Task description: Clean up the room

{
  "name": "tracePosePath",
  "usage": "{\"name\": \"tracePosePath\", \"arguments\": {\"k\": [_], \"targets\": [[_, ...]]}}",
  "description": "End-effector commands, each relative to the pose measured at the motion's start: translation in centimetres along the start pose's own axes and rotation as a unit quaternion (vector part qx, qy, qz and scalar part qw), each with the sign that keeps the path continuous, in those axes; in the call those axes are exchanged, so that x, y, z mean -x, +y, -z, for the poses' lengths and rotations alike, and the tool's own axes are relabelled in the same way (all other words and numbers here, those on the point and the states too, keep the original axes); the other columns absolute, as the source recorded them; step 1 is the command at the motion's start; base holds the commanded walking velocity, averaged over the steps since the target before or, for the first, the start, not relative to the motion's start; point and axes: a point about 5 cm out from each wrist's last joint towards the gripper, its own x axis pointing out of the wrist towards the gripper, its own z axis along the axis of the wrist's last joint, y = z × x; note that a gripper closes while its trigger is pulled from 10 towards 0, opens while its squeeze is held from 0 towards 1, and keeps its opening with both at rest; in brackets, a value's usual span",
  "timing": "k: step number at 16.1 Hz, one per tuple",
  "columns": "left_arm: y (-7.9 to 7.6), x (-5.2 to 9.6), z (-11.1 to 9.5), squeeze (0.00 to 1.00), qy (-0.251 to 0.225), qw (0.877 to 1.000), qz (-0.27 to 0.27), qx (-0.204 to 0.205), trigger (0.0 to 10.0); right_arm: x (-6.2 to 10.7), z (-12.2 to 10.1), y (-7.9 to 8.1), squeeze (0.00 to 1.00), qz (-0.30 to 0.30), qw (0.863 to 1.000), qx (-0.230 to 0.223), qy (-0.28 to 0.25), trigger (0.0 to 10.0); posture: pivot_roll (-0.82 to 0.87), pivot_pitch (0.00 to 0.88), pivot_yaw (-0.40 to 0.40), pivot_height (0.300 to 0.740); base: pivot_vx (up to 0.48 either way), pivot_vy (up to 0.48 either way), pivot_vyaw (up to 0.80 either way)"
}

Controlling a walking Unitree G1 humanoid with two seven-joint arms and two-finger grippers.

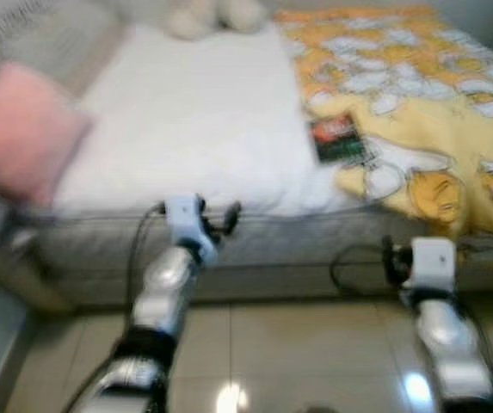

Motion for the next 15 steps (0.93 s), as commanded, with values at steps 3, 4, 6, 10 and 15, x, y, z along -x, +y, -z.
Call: {"name": "tracePosePath", "arguments": {"k": [3,4,6,10,15], "targets": [[-0.1,-0.3,-0.9,0.0,-0.019,0.999,0.014,-0.028,10.0,-0.8,-1.8,1.2,0.0,-0.023,0.999,-0.022,-0.029,10.0,-0.14,0.0,0.012,0.74,0.0,0.0,0.0],[-0.5,-0.5,-1.0,0.0,-0.024,0.999,0.016,-0.031,10.0,-0.9,-2.0,1.1,0.0,-0.023,0.999,-0.022,-0.031,10.0,-0.14,0.0,-0.002,0.74,0.319,-0.356,0.0],[-0.8,-0.7,-0.9,0.0,-0.022,0.999,0.014,-0.034,10.0,-1.0,-2.1,1.1,0.0,-0.025,0.999,-0.023,-0.032,10.0,-0.15,0.0,-0.007,0.74,0.334,-0.341,0.0],[-0.8,-0.7,-0.9,0.0,-0.022,0.999,0.014,-0.034,10.0,-1.0,-2.1,1.1,0.0,-0.025,0.999,-0.023,-0.032,10.0,-0.15,0.0,-0.007,0.74,0.334,-0.341,0.0],[-0.8,-0.7,-0.9,0.0,-0.022,0.999,0.014,-0.034,10.0,-1.0,-2.1,1.1,0.0,-0.025,0.999,-0.023,-0.032,10.0,-0.15,0.0,-0.007,0.74,0.334,-0.341,0.0]]}}
